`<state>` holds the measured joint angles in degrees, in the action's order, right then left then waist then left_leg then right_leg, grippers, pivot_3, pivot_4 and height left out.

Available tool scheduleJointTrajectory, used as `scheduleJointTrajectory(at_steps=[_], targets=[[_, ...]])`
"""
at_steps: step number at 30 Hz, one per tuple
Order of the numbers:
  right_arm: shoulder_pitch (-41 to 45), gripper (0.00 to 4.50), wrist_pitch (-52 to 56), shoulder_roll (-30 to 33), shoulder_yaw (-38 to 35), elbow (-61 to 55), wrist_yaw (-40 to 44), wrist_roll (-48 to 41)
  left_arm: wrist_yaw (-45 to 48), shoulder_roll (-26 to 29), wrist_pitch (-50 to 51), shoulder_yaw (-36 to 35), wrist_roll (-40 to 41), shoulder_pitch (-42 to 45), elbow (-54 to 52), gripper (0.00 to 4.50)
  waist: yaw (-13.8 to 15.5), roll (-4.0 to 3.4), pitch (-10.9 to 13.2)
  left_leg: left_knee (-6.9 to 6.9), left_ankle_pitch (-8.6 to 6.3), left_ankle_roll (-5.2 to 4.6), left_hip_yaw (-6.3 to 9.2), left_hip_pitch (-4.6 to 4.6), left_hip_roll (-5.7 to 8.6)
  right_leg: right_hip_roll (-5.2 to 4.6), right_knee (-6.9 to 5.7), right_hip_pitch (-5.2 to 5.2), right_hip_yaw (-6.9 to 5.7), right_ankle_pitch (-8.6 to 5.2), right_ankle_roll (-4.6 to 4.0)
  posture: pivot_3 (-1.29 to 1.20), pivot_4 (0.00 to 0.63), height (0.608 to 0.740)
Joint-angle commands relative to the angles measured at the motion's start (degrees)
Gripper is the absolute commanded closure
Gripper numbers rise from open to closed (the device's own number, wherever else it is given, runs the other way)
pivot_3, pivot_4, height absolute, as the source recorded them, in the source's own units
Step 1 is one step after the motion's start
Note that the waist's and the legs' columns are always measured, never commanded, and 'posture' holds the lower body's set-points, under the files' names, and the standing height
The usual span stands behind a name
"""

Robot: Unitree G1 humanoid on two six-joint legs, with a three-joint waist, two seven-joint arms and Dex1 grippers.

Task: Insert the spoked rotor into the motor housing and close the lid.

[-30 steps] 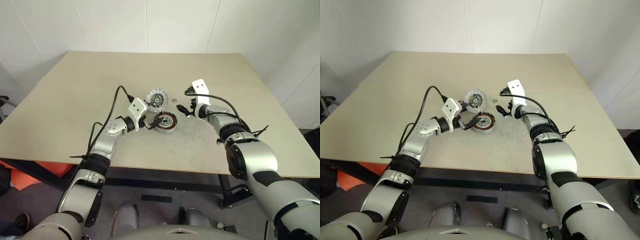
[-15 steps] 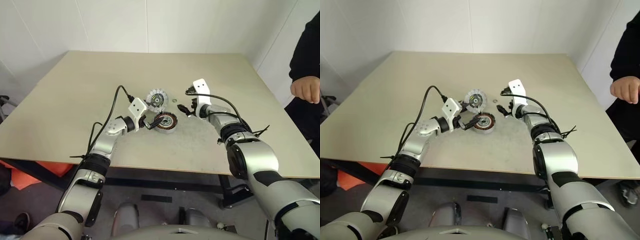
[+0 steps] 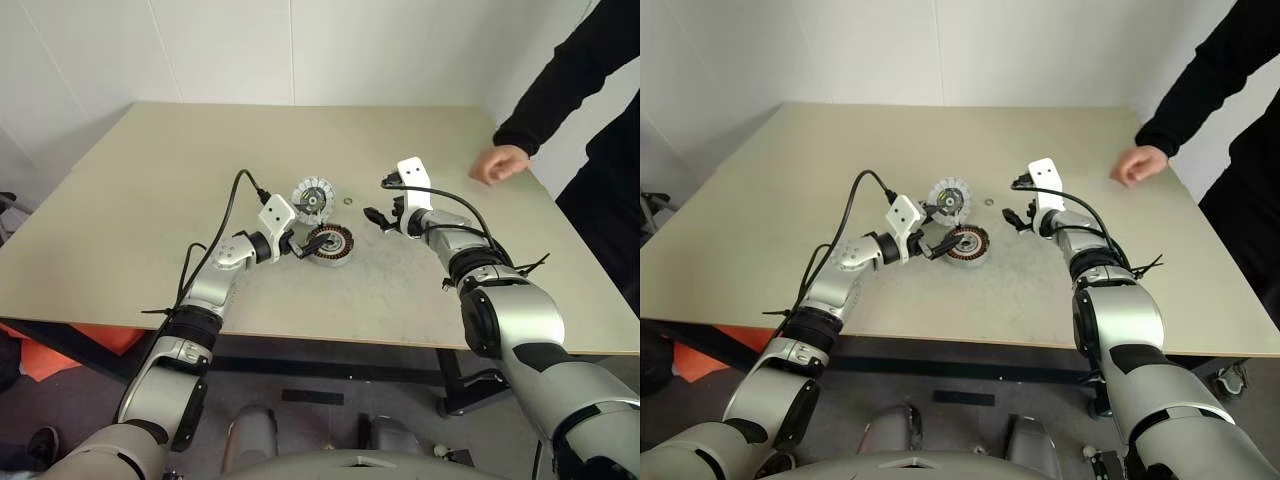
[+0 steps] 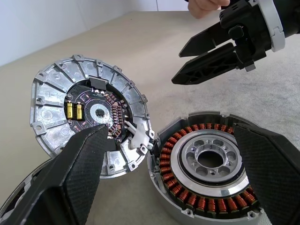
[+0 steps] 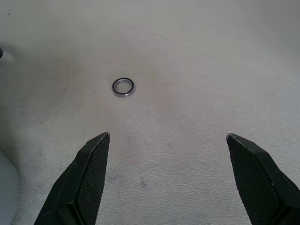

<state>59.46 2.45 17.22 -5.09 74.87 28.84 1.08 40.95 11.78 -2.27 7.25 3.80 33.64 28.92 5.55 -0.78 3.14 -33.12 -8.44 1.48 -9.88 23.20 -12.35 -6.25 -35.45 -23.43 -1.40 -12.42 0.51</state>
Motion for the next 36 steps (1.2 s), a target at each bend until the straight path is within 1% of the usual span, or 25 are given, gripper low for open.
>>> scheduleJointTrajectory(at_steps=[1,9,30,36], targets=[[0.7,0.03,-0.9,0.5,-0.8,-1.4,-0.1,-0.5,-0.1,0.1,-1.4,-0.2,0.0,1.8,-0.5,0.00,0.0,0.00,0.0,0.00,0.00,0.00,0.00,0.00,0.00,0.00,0.00,0.00,0.00,0.00,0.00,0.00,0.000,0.740],[0.1,0.03,-0.8,1.2,-1.1,-1.5,0.3,-0.6,-0.1,0.5,-1.2,-0.4,0.1,0.9,-1.2,0.00,0.0,0.00,0.0,0.01,0.00,0.00,0.00,0.00,0.00,0.00,0.01,0.00,0.00,0.00,0.00,0.00,0.000,0.740],[0.0,0.03,-0.6,1.0,-1.0,-1.7,0.4,-0.5,-0.2,0.3,-1.8,-0.5,0.2,2.2,0.4,0.00,0.0,0.00,0.0,0.05,0.00,0.00,-0.01,0.00,0.00,0.00,0.05,-0.01,0.00,0.00,0.00,0.00,0.000,0.740],[-0.2,0.03,-0.7,2.2,-0.9,-2.0,0.6,-0.4,-0.5,0.2,-2.0,-0.7,0.2,2.3,0.6,0.00,0.0,0.00,0.0,0.05,0.00,0.00,-0.01,0.01,0.00,0.00,0.05,-0.01,0.00,0.00,0.00,0.00,0.000,0.740]])
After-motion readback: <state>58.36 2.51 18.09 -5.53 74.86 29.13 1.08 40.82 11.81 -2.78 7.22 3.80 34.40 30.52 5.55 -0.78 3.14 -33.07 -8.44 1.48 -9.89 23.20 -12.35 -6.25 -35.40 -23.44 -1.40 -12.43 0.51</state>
